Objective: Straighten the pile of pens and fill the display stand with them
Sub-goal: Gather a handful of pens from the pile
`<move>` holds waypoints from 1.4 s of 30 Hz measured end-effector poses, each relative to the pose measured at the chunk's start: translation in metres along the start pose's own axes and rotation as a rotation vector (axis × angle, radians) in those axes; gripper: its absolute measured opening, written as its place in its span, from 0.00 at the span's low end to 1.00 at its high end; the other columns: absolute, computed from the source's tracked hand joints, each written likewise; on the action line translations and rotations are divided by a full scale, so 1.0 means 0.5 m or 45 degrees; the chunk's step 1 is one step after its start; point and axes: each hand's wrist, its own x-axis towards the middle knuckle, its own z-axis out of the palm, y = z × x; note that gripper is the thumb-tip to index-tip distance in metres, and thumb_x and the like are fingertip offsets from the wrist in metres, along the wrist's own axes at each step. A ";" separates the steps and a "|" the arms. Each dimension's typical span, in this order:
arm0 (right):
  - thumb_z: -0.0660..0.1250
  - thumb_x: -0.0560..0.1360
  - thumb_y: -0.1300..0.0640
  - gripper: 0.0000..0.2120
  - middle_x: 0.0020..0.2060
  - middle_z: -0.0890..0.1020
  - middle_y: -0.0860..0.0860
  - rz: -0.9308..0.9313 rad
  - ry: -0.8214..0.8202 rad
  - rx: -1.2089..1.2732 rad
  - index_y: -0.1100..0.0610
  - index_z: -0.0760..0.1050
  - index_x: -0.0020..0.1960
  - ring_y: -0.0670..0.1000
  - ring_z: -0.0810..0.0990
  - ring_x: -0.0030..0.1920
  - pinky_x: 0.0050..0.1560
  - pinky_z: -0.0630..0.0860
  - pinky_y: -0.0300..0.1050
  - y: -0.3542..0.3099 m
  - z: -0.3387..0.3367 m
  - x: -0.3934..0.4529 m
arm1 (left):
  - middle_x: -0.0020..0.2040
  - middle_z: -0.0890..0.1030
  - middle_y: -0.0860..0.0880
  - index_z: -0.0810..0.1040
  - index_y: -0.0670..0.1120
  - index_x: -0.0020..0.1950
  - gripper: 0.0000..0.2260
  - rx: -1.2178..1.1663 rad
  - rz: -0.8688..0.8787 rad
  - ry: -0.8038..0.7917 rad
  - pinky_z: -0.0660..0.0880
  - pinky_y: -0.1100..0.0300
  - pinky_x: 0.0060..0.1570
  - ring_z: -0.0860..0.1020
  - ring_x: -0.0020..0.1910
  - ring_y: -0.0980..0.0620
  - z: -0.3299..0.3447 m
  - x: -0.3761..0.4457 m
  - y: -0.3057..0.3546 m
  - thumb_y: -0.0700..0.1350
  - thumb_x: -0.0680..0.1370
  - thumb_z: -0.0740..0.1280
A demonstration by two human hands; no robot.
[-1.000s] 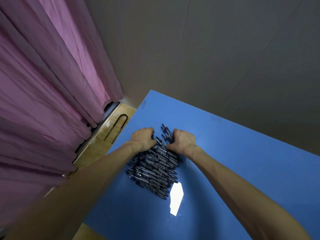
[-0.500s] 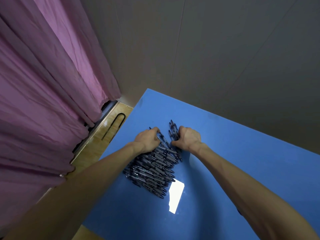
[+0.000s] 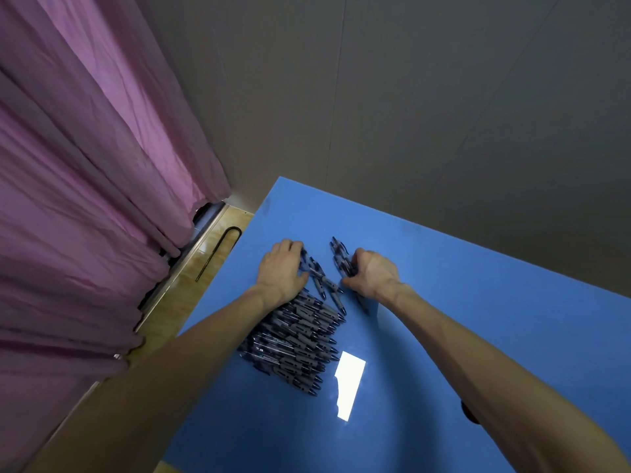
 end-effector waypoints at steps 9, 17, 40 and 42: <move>0.72 0.70 0.43 0.15 0.39 0.80 0.51 0.139 -0.088 0.010 0.53 0.72 0.40 0.54 0.79 0.41 0.38 0.70 0.43 0.010 -0.010 -0.002 | 0.68 0.69 0.42 0.66 0.43 0.73 0.26 -0.281 -0.292 0.035 0.73 0.46 0.58 0.74 0.64 0.40 0.002 0.012 0.057 0.55 0.81 0.66; 0.71 0.70 0.32 0.25 0.41 0.79 0.49 0.320 -0.111 0.048 0.53 0.72 0.48 0.52 0.79 0.44 0.42 0.71 0.43 0.045 -0.037 -0.006 | 0.71 0.68 0.44 0.62 0.45 0.76 0.35 -0.452 -0.309 0.019 0.73 0.48 0.61 0.73 0.67 0.41 0.019 0.037 0.106 0.56 0.76 0.73; 0.68 0.76 0.43 0.15 0.37 0.73 0.48 0.216 -0.105 0.193 0.52 0.67 0.40 0.55 0.75 0.45 0.45 0.67 0.44 0.114 -0.012 -0.006 | 0.54 0.76 0.42 0.68 0.40 0.62 0.11 -0.410 -0.322 -0.218 0.71 0.53 0.44 0.75 0.48 0.43 0.034 0.085 0.169 0.41 0.81 0.64; 0.68 0.76 0.44 0.16 0.35 0.73 0.48 0.222 -0.098 0.240 0.51 0.66 0.38 0.55 0.75 0.44 0.42 0.67 0.44 0.120 -0.006 -0.007 | 0.52 0.76 0.43 0.66 0.41 0.61 0.10 -0.500 -0.351 -0.237 0.72 0.51 0.45 0.77 0.50 0.41 0.035 0.088 0.160 0.40 0.82 0.63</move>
